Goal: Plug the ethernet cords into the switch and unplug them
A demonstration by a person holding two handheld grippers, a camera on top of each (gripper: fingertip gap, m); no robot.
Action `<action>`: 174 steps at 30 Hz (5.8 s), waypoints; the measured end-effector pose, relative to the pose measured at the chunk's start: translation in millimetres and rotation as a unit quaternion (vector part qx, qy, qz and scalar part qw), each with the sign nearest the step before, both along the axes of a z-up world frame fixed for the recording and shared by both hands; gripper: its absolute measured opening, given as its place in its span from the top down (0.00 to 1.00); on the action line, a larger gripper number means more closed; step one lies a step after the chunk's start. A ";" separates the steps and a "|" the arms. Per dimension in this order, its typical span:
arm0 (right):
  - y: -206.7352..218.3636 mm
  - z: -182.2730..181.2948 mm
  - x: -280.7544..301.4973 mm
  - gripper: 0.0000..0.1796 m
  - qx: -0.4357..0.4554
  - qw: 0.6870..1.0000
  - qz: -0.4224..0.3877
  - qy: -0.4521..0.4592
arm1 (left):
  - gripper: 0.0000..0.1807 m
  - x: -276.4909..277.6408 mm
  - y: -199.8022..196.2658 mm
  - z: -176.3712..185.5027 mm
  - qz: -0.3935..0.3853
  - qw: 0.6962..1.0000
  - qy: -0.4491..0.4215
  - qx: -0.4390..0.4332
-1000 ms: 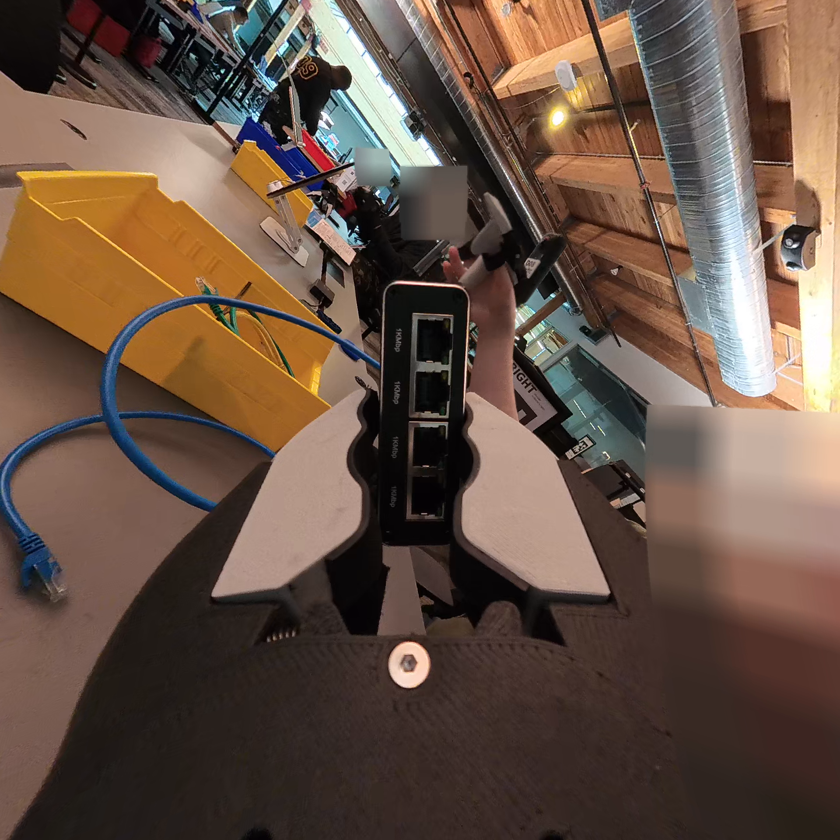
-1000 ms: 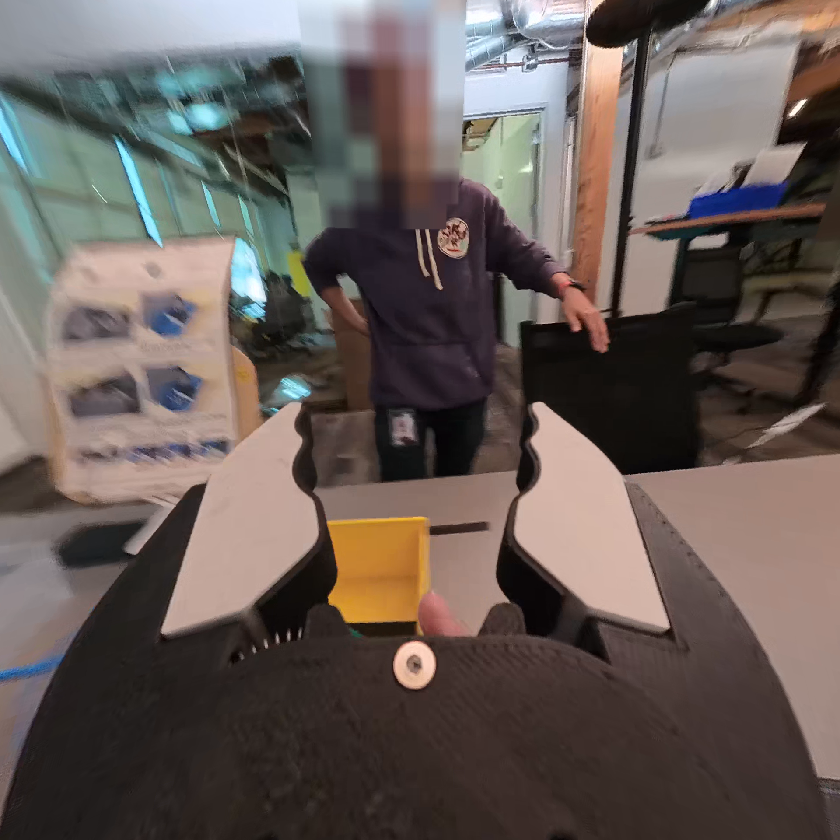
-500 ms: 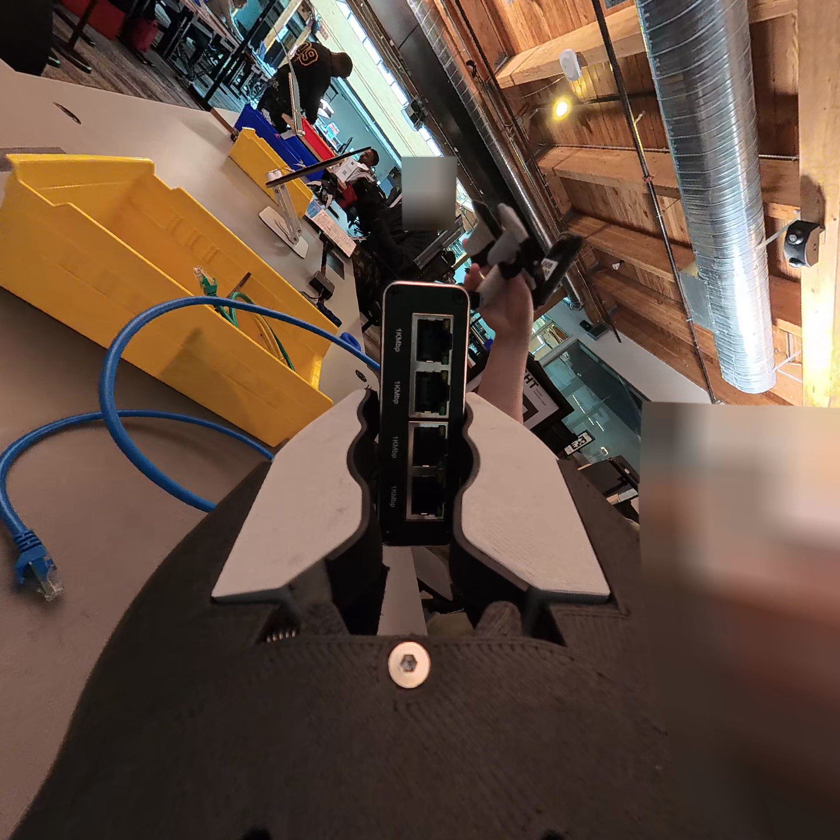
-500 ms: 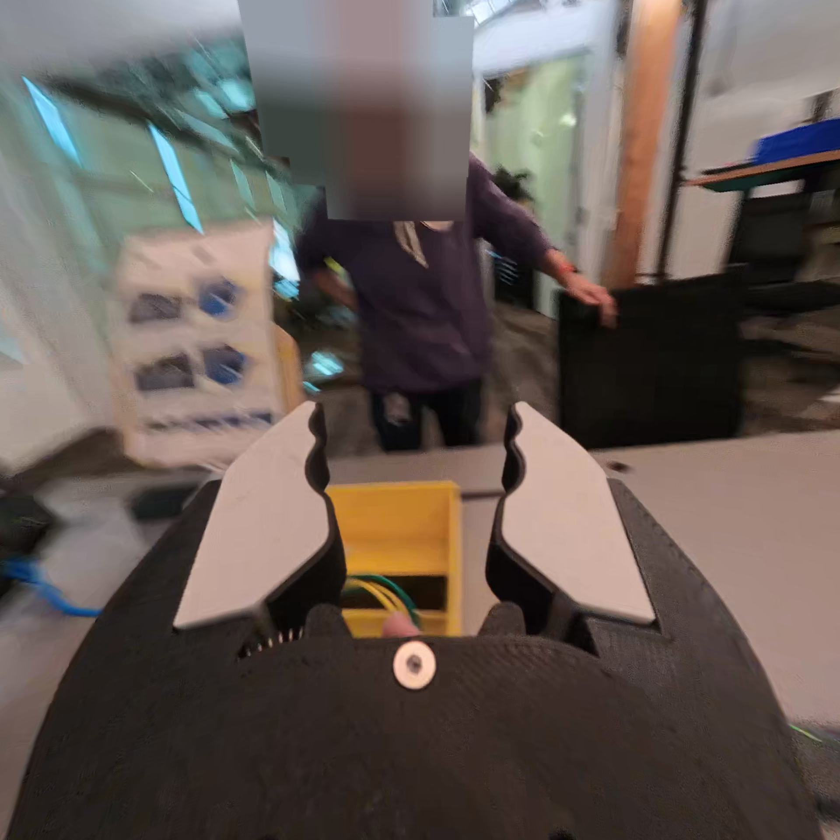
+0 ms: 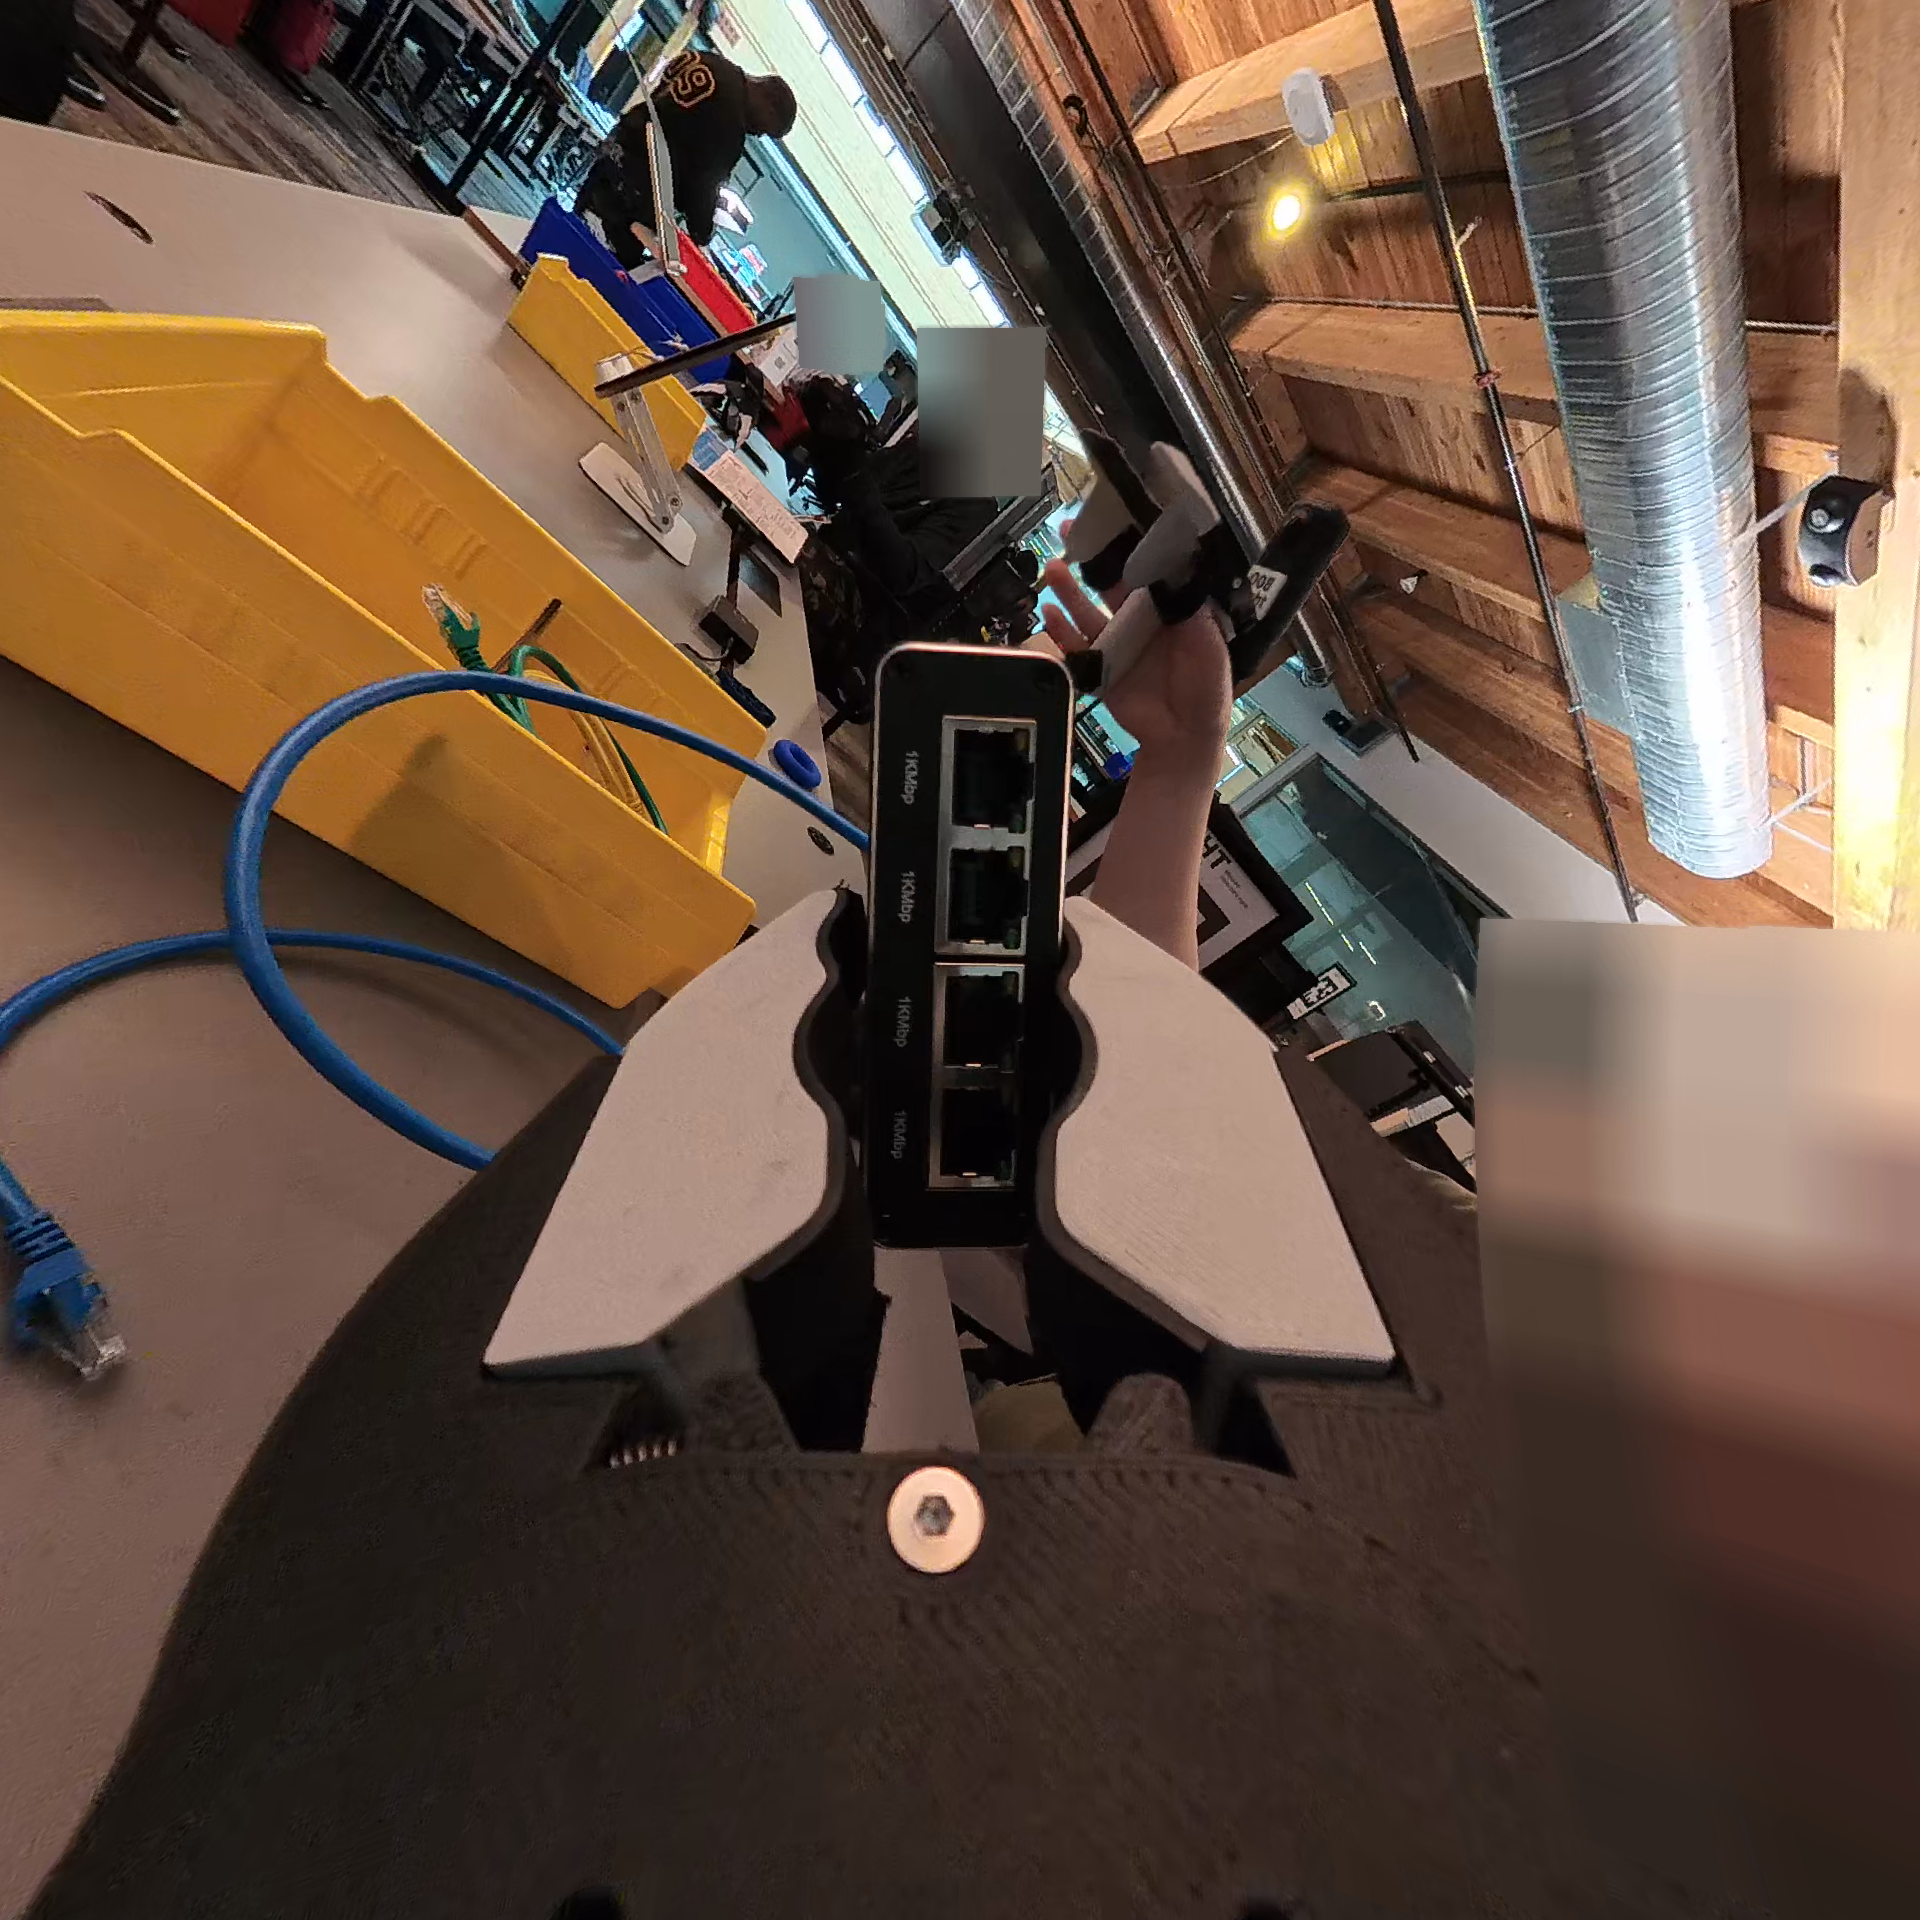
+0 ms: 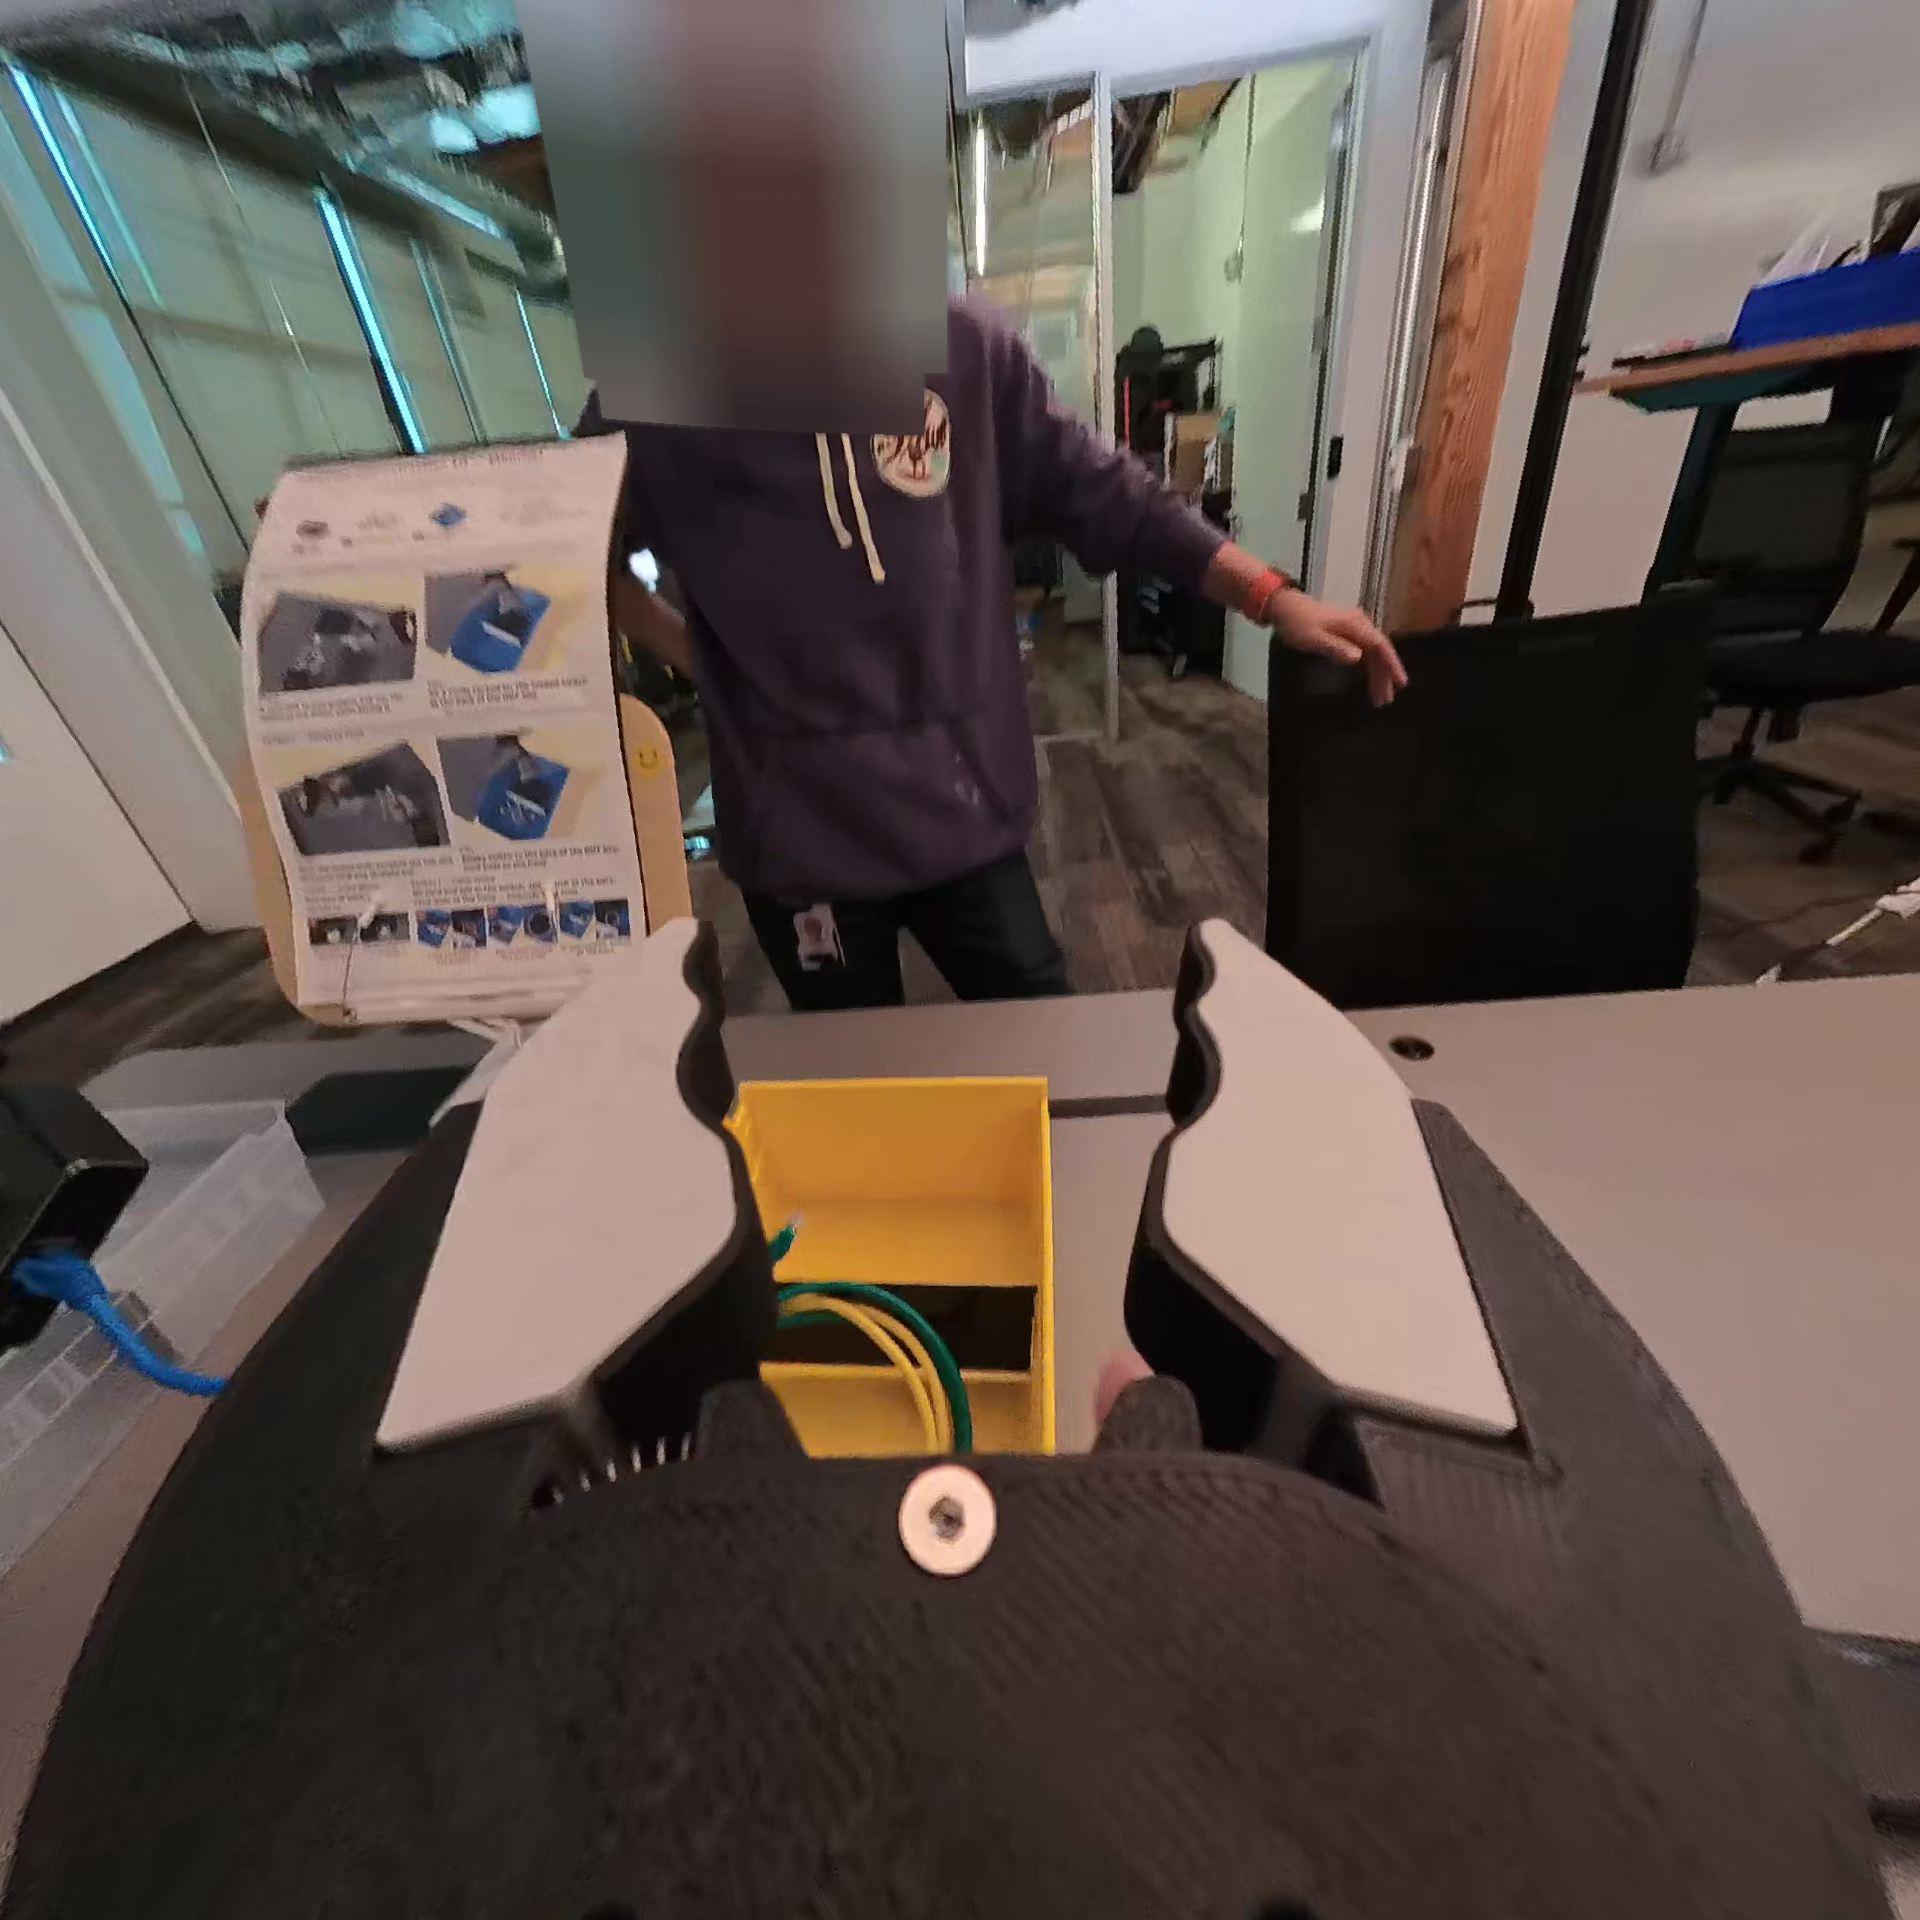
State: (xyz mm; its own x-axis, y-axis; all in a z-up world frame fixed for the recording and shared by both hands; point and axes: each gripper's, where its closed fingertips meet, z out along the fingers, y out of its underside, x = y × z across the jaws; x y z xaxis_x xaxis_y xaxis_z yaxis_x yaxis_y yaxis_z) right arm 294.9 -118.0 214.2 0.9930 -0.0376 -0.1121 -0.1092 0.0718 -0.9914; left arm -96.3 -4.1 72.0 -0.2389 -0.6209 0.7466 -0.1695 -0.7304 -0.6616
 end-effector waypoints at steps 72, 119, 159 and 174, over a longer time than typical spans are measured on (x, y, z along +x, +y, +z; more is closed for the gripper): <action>119.9 -165.4 -378.9 0.93 0.032 0.846 0.411 -0.339 | 0.82 -4.9 24.8 -11.9 0.053 0.998 0.026 -0.001; 113.0 -36.5 -291.9 0.88 0.219 0.768 0.569 0.199 | 0.80 -2.9 32.0 29.4 0.185 0.970 -0.117 0.108; 136.8 -101.7 -351.9 0.85 0.138 0.851 0.496 -0.104 | 0.80 -5.7 51.7 11.6 0.213 0.971 -0.088 0.064; 41.3 23.2 -29.8 0.68 0.068 0.955 0.278 -0.077 | 0.80 52.8 -39.0 8.3 0.056 0.987 -0.066 0.138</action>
